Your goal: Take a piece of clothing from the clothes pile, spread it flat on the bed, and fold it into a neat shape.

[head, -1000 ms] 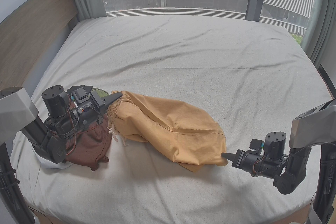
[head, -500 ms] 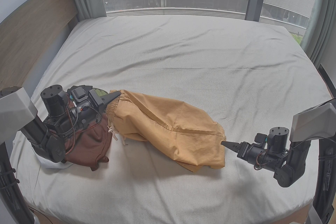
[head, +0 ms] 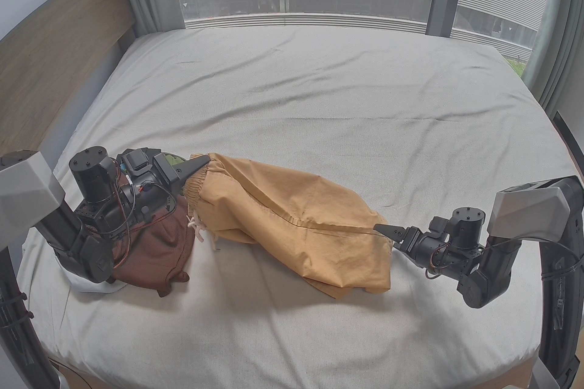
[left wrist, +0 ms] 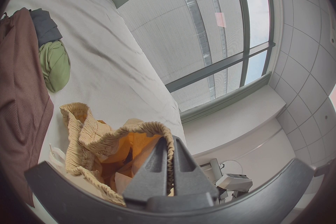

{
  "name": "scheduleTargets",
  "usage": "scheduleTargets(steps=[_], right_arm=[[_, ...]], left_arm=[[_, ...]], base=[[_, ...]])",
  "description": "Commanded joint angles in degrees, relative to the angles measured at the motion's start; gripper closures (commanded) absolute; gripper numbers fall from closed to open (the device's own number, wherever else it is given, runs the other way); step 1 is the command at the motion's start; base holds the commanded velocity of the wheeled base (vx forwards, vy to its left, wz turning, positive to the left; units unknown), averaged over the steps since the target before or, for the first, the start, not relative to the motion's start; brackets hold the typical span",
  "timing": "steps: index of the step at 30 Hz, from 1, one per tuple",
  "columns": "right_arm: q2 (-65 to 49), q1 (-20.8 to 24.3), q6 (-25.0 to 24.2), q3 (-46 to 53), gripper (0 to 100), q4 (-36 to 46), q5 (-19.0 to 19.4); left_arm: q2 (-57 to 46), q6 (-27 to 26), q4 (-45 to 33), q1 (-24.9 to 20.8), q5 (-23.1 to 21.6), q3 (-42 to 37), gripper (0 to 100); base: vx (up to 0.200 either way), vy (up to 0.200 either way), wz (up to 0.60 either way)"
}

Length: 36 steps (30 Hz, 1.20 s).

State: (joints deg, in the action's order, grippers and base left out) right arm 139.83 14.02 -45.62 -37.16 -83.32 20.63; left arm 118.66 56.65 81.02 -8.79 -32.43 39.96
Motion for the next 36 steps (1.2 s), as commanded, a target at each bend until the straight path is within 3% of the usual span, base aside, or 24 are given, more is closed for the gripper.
scheduleTargets(steps=[1,5,18,26,30,36], right_arm=[[0.5,0.4,-2.8,-1.3,0,-1.5,1.7],[-0.4,0.4,-4.6,0.0,0,-4.9,3.1],[-9.9,0.3,-5.1,6.9,0,-5.0,10.4],[-9.3,0.3,-5.1,7.0,0,-5.0,11.0],[-7.1,0.6,-5.2,7.0,0,-5.1,13.6],[-6.3,2.3,-5.2,6.0,0,-5.3,13.4]], left_arm=[[0.2,-0.1,0.7,-0.2,0.0,-0.2,100],[0.4,-0.1,1.2,-0.1,0.0,-0.2,100],[1.3,-0.1,1.9,0.1,0.1,0.0,100],[1.6,-0.1,2.3,0.1,0.0,0.0,100],[1.6,-0.1,2.3,0.0,0.0,-0.1,100],[1.6,-0.1,2.3,0.0,0.0,-0.1,100]], base=[[0.0,0.0,0.0],[0.0,0.0,0.0],[0.0,0.0,0.0],[0.0,0.0,0.0],[0.0,0.0,0.0],[0.0,0.0,0.0]])
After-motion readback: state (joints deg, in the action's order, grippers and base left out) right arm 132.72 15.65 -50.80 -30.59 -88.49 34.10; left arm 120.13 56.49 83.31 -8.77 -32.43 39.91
